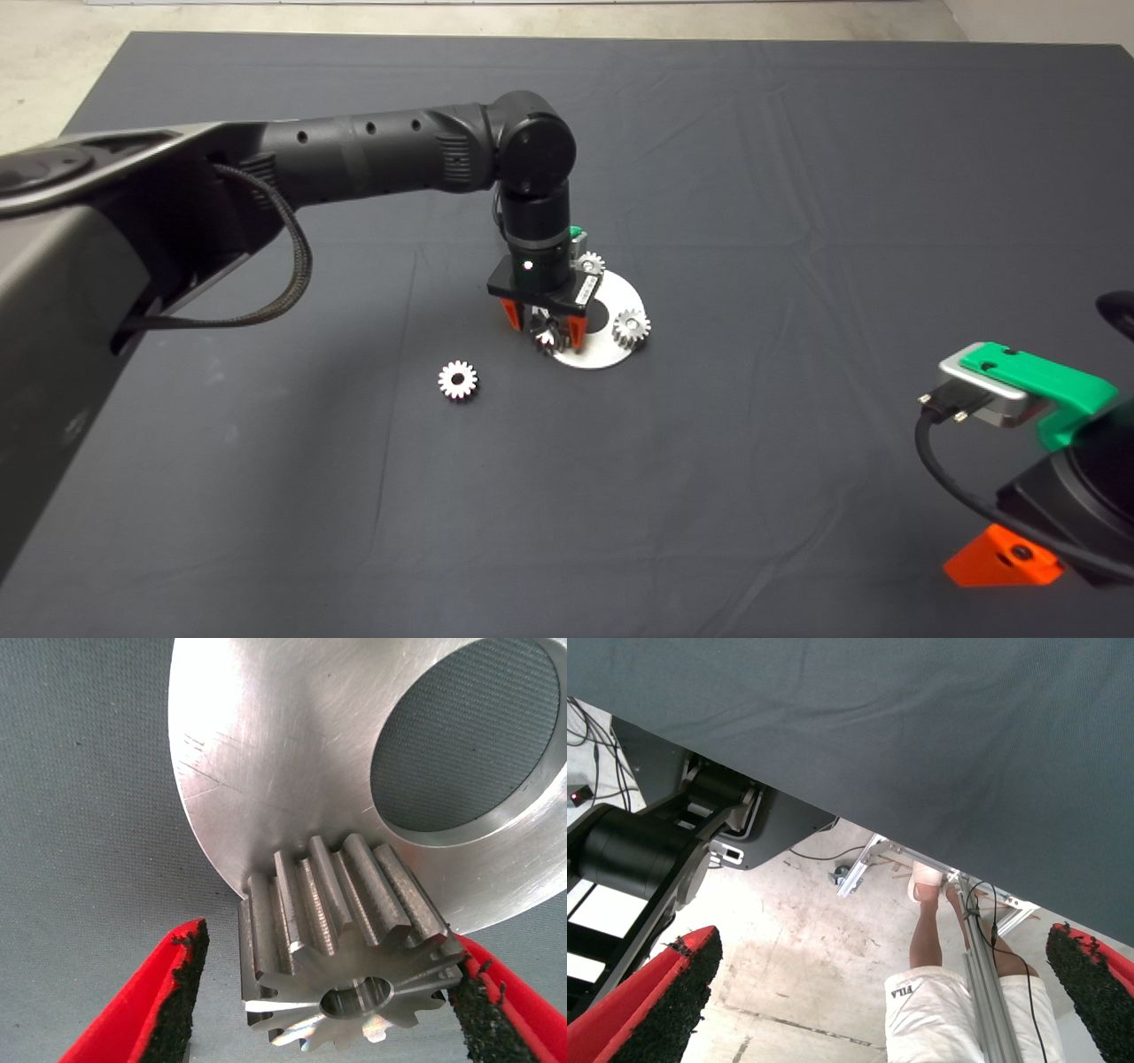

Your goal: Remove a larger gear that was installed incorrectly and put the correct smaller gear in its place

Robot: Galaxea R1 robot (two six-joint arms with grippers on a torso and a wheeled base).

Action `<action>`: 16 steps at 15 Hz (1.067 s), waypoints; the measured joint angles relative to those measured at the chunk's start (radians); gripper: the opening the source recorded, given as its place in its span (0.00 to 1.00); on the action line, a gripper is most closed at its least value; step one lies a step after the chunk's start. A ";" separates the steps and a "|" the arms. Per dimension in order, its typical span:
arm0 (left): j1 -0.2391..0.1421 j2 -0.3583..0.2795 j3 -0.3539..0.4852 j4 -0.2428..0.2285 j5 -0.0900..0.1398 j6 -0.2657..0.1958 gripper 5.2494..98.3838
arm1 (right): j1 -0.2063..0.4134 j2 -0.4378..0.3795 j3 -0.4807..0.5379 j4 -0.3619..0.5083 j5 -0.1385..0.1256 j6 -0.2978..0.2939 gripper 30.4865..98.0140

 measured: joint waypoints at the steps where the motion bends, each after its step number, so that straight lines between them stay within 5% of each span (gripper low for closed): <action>1: 0.000 0.000 0.000 0.000 0.000 0.000 0.59 | 0.000 0.000 0.000 0.000 0.000 0.000 0.98; 9: 0.000 0.000 0.015 0.000 -0.029 -0.007 0.59 | 0.000 0.000 0.000 0.000 0.000 0.000 0.98; 16: 0.000 -0.002 0.015 0.003 -0.025 -0.007 0.49 | 0.000 0.000 0.000 0.000 0.000 0.000 0.98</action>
